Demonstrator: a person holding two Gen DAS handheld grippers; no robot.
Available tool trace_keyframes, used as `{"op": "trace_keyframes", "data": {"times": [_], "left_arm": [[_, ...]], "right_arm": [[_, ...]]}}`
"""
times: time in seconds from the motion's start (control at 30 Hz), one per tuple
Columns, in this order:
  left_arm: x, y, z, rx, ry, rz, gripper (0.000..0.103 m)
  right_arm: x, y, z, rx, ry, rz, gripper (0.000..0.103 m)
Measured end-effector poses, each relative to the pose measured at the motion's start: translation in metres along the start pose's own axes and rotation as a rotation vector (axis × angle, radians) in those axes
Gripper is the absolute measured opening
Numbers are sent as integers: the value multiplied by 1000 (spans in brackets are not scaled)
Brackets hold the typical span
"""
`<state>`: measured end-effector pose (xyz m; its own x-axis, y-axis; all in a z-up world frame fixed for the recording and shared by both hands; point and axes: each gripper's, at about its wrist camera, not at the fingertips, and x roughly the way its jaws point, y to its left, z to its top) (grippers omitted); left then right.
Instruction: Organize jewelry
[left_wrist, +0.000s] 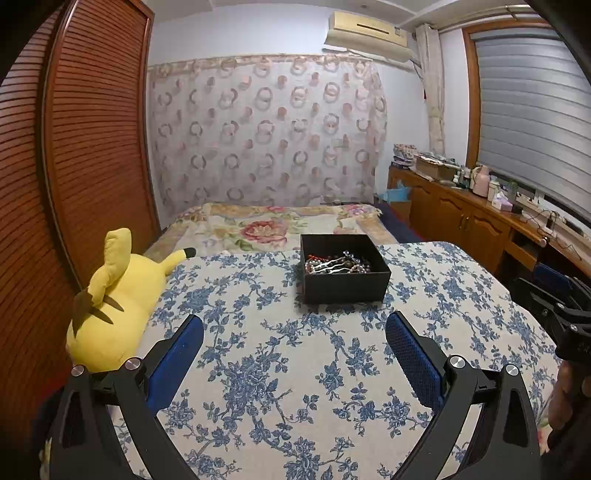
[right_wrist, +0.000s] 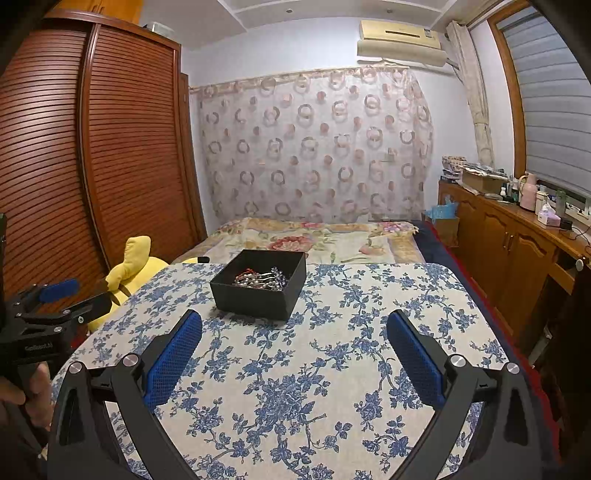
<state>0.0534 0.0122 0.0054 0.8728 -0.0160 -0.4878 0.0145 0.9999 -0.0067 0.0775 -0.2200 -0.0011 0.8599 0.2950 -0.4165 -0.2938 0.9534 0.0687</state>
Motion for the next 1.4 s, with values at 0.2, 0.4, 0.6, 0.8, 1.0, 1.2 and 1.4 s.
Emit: {"op": "trace_keyframes", "data": {"times": [0.2,0.4,0.6,0.8,1.0,1.2,1.4], "left_arm": [[1,0,-1,6,1,-2,95],[1,0,-1,7,-3,-5,95],[0,-1,-2,8,-7,-6,95],[-2,-2,-3,7,-9,-4,95],[-4,-3,-1,7,-16,-6,95],[-5,-3,-1,6,-18,-6,95],[-4,-4,-1,8,-17,-7,95]], "right_arm": [[0,-1,-2,0,1,-3,101],[-1,-1,-1,-2,-1,-2,101],[0,-1,-2,-3,1,-2,101],[0,-1,-3,-1,0,-2,101],[1,-3,-7,2,-1,-7,101],[1,-4,-9,3,-1,-8,101],[1,-5,-9,3,0,-7,101]]}}
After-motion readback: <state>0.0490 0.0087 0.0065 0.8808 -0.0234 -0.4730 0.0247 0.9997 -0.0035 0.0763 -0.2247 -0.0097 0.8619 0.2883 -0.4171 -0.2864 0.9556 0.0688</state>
